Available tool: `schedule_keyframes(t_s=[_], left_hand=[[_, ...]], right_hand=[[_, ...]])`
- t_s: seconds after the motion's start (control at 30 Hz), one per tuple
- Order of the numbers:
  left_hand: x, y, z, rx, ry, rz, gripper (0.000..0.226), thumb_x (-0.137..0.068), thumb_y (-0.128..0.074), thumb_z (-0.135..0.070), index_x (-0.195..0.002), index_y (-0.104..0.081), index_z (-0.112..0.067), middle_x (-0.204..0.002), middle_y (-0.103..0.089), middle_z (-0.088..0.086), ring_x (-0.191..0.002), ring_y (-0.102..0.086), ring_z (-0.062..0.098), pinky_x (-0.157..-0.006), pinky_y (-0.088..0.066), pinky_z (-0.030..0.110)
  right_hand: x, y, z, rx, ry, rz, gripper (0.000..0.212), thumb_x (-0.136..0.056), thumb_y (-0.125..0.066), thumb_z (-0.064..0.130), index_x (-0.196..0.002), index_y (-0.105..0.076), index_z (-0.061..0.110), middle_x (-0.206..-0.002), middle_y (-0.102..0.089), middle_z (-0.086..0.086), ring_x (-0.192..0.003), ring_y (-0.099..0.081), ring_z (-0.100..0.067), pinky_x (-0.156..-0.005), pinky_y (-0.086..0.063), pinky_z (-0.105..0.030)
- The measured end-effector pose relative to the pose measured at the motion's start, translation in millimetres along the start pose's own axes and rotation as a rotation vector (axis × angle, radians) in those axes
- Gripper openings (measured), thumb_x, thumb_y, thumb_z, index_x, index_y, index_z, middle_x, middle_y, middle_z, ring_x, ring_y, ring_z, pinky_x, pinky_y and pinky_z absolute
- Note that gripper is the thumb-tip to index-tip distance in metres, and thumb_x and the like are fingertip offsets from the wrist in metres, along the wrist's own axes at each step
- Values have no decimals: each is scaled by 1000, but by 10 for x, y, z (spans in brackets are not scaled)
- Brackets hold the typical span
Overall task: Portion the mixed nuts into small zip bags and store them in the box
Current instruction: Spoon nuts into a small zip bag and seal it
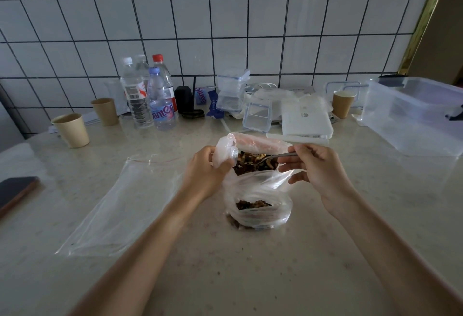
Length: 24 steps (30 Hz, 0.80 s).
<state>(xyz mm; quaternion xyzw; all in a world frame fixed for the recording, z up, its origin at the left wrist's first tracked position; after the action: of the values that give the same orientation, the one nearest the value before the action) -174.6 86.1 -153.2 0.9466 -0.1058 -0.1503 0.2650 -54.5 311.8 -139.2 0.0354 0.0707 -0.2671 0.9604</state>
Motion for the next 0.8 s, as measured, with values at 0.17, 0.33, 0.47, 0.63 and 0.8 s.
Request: schedule_keyframes(t_s=[0.17, 0.33, 0.47, 0.63, 0.8], left_hand=[[21, 172, -50, -160, -31, -58, 54, -91, -73, -51, -132, -58, -19, -118, -56, -11, -97, -63, 11, -80, -47, 30], [204, 327, -221, -266, -140, -97, 25, -92, -73, -43, -105, -59, -26, -104, -61, -10, -89, -61, 6, -74, -44, 22], [374, 233, -219, -263, -115, 94, 16, -94, -69, -50, -87, -67, -35, -76, -72, -16, -74, -66, -7, -55, -43, 9], [562, 58, -164, -245, -99, 252, 23, -96, -63, -54, -85, -71, -35, -77, -75, -18, -67, -71, -3, -65, -48, 21], [627, -50, -174, -79, -108, 298, 12, -98, -69, -40, -90, -76, -36, -90, -75, -20, -62, -66, -2, -53, -46, 13]], right_hand=[[36, 17, 145, 9, 51, 19, 26, -110, -45, 11, -103, -65, -5, -89, -78, -19, -74, -74, -30, -51, -55, -34], [62, 61, 314, -43, 66, 69, 31, -111, -43, 13, -99, -65, -5, -84, -77, -22, -66, -74, -29, -46, -54, -30], [89, 88, 399, -89, 62, 145, 34, -112, -41, 17, -93, -64, -1, -78, -76, -21, -62, -72, -29, -45, -51, -30], [102, 78, 408, 0, 75, 255, 35, -112, -40, 20, -91, -62, 2, -75, -74, -21, -62, -71, -31, -46, -50, -31], [122, 39, 438, 227, 190, 313, 36, -112, -41, 22, -88, -62, 5, -69, -73, -15, -62, -72, -32, -50, -50, -34]])
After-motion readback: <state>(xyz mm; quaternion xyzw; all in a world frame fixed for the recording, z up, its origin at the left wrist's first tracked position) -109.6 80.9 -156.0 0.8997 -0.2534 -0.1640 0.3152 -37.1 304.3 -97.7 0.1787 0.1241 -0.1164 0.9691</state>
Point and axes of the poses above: each hand's wrist, its own x-axis away from the middle knuckle, its own y-axis out of the back of the hand, z = x × y, the point moved 8 cm from there along -x, towards the middle knuckle
